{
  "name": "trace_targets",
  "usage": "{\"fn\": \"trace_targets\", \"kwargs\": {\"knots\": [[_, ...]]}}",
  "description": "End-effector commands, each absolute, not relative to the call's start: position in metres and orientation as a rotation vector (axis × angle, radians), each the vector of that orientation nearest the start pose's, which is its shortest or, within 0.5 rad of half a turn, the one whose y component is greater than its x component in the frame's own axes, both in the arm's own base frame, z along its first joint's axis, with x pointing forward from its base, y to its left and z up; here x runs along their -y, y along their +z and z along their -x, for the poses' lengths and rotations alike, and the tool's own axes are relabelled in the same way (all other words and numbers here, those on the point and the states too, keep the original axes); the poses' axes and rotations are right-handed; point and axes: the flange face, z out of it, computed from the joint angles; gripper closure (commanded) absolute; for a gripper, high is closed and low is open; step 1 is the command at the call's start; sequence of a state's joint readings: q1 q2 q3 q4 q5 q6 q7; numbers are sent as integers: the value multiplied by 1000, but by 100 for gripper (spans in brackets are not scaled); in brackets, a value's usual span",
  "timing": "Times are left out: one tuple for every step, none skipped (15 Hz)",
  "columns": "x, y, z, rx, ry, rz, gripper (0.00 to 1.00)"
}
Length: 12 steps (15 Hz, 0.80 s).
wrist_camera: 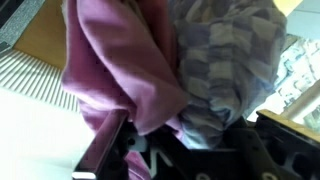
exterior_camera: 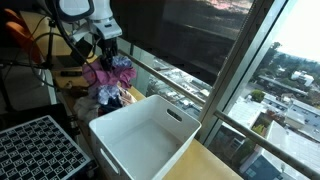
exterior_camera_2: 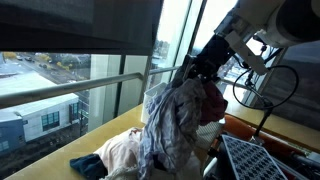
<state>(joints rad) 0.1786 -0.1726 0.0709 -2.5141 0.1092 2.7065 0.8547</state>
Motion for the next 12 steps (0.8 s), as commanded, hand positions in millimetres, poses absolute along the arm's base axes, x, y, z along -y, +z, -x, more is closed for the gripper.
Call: {"fn": "trace_targets", "kwargs": {"knots": [[-72, 454, -437, -1082, -534, 2629, 93], [-58, 472, -431, -1109, -559, 2607, 93], [-42, 490, -426, -1150, -594, 2581, 93], [-26, 508, -417, -1182, -621, 2555, 93], [-11, 523, -410, -1214, -645, 2533, 93], [3, 532, -406, -1245, -664, 2513, 93], [14, 539, -401, -1275, -680, 2496, 93], [25, 543, -398, -1302, -694, 2482, 93], [32, 541, -395, -1326, -705, 2471, 93], [38, 538, -394, -1346, -714, 2462, 93], [42, 529, -397, -1366, -716, 2460, 93], [44, 517, -402, -1383, -706, 2465, 93]]}}
